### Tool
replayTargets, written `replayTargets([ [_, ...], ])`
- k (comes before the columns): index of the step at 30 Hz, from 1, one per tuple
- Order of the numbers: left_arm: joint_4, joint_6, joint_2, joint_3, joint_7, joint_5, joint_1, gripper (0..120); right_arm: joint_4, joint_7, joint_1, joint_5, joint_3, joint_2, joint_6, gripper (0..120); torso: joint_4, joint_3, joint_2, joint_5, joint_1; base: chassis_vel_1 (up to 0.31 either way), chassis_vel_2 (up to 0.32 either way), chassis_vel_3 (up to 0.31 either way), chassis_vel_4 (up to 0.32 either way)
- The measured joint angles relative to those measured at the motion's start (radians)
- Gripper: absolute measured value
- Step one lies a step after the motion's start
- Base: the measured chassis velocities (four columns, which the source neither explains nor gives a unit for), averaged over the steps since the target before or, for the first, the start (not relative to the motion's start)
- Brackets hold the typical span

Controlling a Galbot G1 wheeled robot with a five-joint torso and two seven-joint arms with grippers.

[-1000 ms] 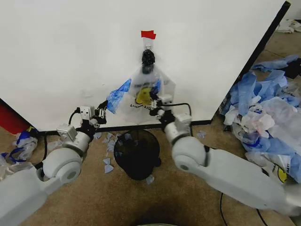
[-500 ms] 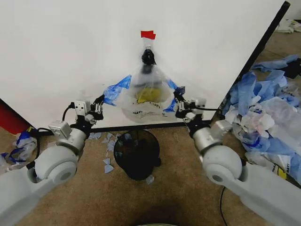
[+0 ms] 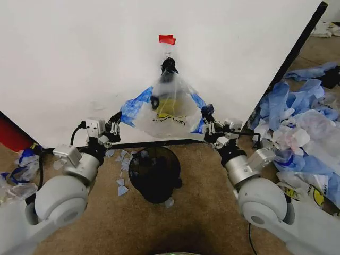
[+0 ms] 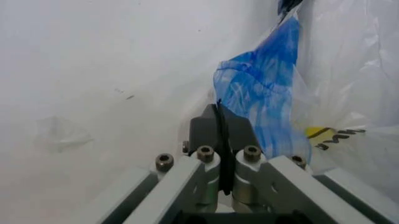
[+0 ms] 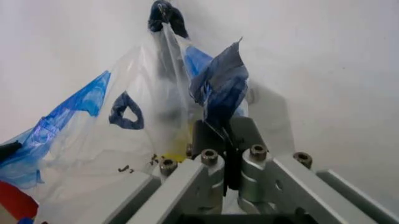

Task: Pick up the garbage bag from the wall and place it over the trash bin.

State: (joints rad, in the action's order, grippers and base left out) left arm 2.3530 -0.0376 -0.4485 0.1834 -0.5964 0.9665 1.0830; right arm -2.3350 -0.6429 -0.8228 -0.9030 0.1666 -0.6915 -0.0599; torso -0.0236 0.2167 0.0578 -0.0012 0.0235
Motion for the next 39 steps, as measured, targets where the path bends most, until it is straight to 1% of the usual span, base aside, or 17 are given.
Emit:
replayTargets([
  [2, 0.017, -0.001, -0.005, 0.035, 0.0, -0.01, 0.054, 0, -0.012, 0.0, -0.01, 0.003, 0.002, 0.003, -0.001, 0, 0.0, 0.0, 0.0, -0.0001, 0.0, 0.0, 0.0, 0.0, 0.0],
  [4, 0.023, -0.001, -0.008, 0.052, 0.0, -0.015, 0.078, 0, -0.016, -0.001, -0.015, 0.006, 0.003, 0.004, -0.001, 0, 0.0, 0.0, 0.0, -0.0002, 0.0, 0.0, 0.0, 0.0, 0.0],
  [10, 0.062, -0.005, -0.043, 0.16, 0.01, -0.057, 0.238, 0, -0.034, -0.007, -0.047, 0.03, 0.009, 0.007, -0.004, 0, 0.0001, 0.0, 0.0, -0.0001, 0.0, 0.0, 0.0, 0.0, 0.0],
  [11, 0.062, -0.005, -0.043, 0.16, 0.01, -0.057, 0.238, 0, -0.034, -0.007, -0.047, 0.03, 0.009, 0.007, -0.004, 0, 0.0001, 0.0, 0.0, -0.0001, 0.0, 0.0, 0.0, 0.0, 0.0],
  [15, 0.081, -0.009, -0.069, 0.198, 0.013, -0.082, 0.299, 0, -0.042, -0.008, -0.072, 0.048, 0.011, 0.011, -0.007, 0, -0.0002, 0.0, 0.0, 0.0, 0.0, 0.0, 0.0, 0.0, 0.0],
  [19, 0.093, -0.009, -0.077, 0.225, 0.014, -0.086, 0.323, 0, -0.05, -0.009, -0.082, 0.052, 0.011, 0.013, -0.008, 0, -0.0001, 0.0, 0.0, 0.0, 0.0, 0.0, 0.0, 0.0, 0.0],
  [22, 0.108, -0.011, -0.087, 0.259, 0.016, -0.094, 0.364, 0, -0.065, -0.009, -0.097, 0.059, 0.012, 0.02, -0.01, 0, -0.0001, 0.0, 0.0, 0.0, 0.0, 0.0, 0.0, 0.0, 0.0],
  [25, 0.127, -0.011, -0.092, 0.283, 0.016, -0.096, 0.381, 0, -0.074, -0.009, -0.091, 0.056, 0.009, 0.022, -0.014, 0, 0.0, 0.0, 0.0, 0.0, 0.0, 0.0, 0.0, 0.0, 0.0],
  [28, 0.147, -0.006, -0.094, 0.331, 0.013, -0.088, 0.399, 0, -0.094, -0.009, -0.073, 0.033, -0.001, 0.026, -0.016, 0, 0.0, 0.0, 0.0, 0.0002, 0.0, 0.0, 0.0, 0.0, 0.0],
  [29, 0.147, -0.006, -0.094, 0.331, 0.013, -0.088, 0.399, 0, -0.094, -0.009, -0.073, 0.033, -0.001, 0.026, -0.016, 0, 0.0, 0.0, 0.0, 0.0002, 0.0, 0.0, 0.0, 0.0, 0.0],
  [30, 0.15, 0.002, -0.1, 0.394, 0.011, -0.082, 0.436, 0, -0.127, -0.01, -0.065, -0.003, -0.01, 0.031, -0.017, 0, -0.0001, 0.0, 0.0, -0.0001, 0.0, 0.0, 0.0, 0.0, 0.0],
  [31, 0.15, 0.009, -0.107, 0.432, 0.01, -0.081, 0.462, 0, -0.141, -0.01, -0.062, -0.021, -0.012, 0.031, -0.019, 0, 0.0, 0.0, 0.0, -0.0001, 0.0, 0.0, 0.0, 0.0, 0.0],
  [35, 0.15, 0.028, -0.121, 0.501, 0.01, -0.079, 0.508, 0, -0.166, -0.004, -0.051, -0.065, -0.013, 0.025, -0.029, 0, 0.0, 0.0, 0.0, -0.0001, 0.0, 0.0, 0.0, 0.0, 0.0],
  [36, 0.15, 0.028, -0.121, 0.501, 0.01, -0.079, 0.508, 0, -0.166, -0.004, -0.051, -0.065, -0.013, 0.025, -0.029, 0, 0.0, 0.0, 0.0, -0.0001, 0.0, 0.0, 0.0, 0.0, 0.0],
  [39, 0.15, 0.035, -0.128, 0.541, 0.009, -0.074, 0.527, 0, -0.168, 0.016, -0.047, -0.084, -0.01, 0.025, -0.043, 0, -0.0001, 0.0, 0.0, 0.0, 0.0, 0.0, 0.0, 0.0, 0.0],
])
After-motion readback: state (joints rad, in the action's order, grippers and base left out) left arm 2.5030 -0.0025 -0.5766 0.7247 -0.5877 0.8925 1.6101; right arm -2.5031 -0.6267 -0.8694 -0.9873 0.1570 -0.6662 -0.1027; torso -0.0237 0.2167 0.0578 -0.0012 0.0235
